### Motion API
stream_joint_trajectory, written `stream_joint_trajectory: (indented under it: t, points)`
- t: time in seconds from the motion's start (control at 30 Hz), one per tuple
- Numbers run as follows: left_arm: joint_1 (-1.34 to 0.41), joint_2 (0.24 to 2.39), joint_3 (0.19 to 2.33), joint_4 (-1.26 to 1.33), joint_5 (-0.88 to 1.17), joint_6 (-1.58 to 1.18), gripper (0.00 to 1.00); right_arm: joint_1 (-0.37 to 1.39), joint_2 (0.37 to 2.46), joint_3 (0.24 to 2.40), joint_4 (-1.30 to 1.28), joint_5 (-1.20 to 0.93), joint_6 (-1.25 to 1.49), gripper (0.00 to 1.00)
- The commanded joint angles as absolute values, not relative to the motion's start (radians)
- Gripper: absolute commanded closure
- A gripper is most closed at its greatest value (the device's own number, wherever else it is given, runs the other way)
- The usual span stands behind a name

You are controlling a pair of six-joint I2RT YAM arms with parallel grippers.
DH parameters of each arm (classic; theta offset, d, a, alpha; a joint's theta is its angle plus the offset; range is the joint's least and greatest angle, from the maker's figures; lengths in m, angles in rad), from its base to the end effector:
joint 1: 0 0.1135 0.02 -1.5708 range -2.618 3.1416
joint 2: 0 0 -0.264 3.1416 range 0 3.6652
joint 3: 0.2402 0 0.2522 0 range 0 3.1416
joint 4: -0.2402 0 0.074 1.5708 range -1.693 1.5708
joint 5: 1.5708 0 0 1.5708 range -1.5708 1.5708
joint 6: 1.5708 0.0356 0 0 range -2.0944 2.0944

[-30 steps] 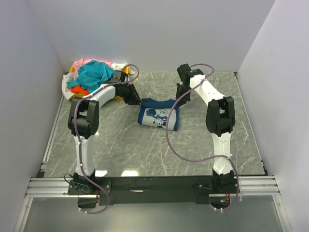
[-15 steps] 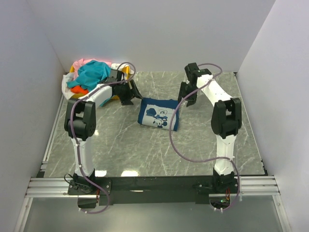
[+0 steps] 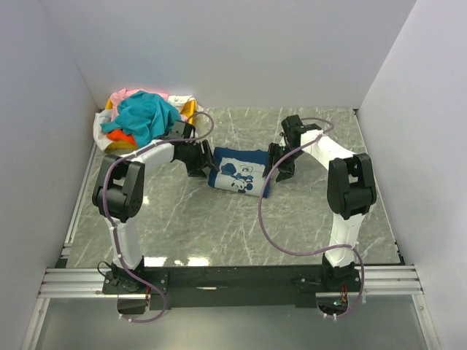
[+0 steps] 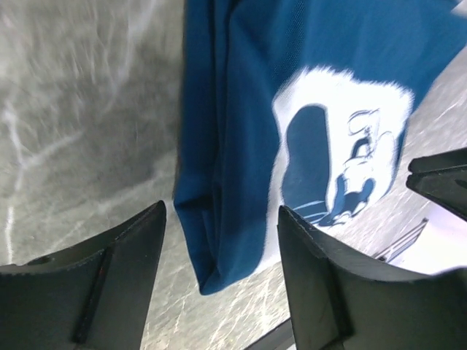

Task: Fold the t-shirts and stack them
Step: Fold the tshirt

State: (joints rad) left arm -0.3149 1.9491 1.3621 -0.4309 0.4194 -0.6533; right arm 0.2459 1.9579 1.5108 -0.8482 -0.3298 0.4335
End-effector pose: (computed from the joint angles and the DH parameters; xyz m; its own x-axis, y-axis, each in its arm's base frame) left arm 0.3859 -0.1410 0.1825 -0.9381 -0.2783 -0.2064 -0.1057 0.7972 -0.5944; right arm 0.3811 0.1075 0.2025 -0.9796 0.1639 -0.1160 0.1055 0.9117 0.3971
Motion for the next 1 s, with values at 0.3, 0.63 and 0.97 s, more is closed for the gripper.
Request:
stream_joint_trajectory:
  t: [0.3,0.63,0.97]
  points:
    - [-0.35,1.936,1.312,-0.477,0.339,-0.598,0.56,0.186,1.945,1.405,-0.658,-0.522,0.402,0.35]
    - [-0.37,1.971,1.296,-0.472,0.33,-0.586,0.61,0.163,1.996,1.356,-0.575,-0.577,0.37,0.36]
    - [-0.38,1.979,1.296,-0.471,0.327,-0.591,0.62,0.166,2.045,1.336,-0.488,-0.635,0.406,0.36]
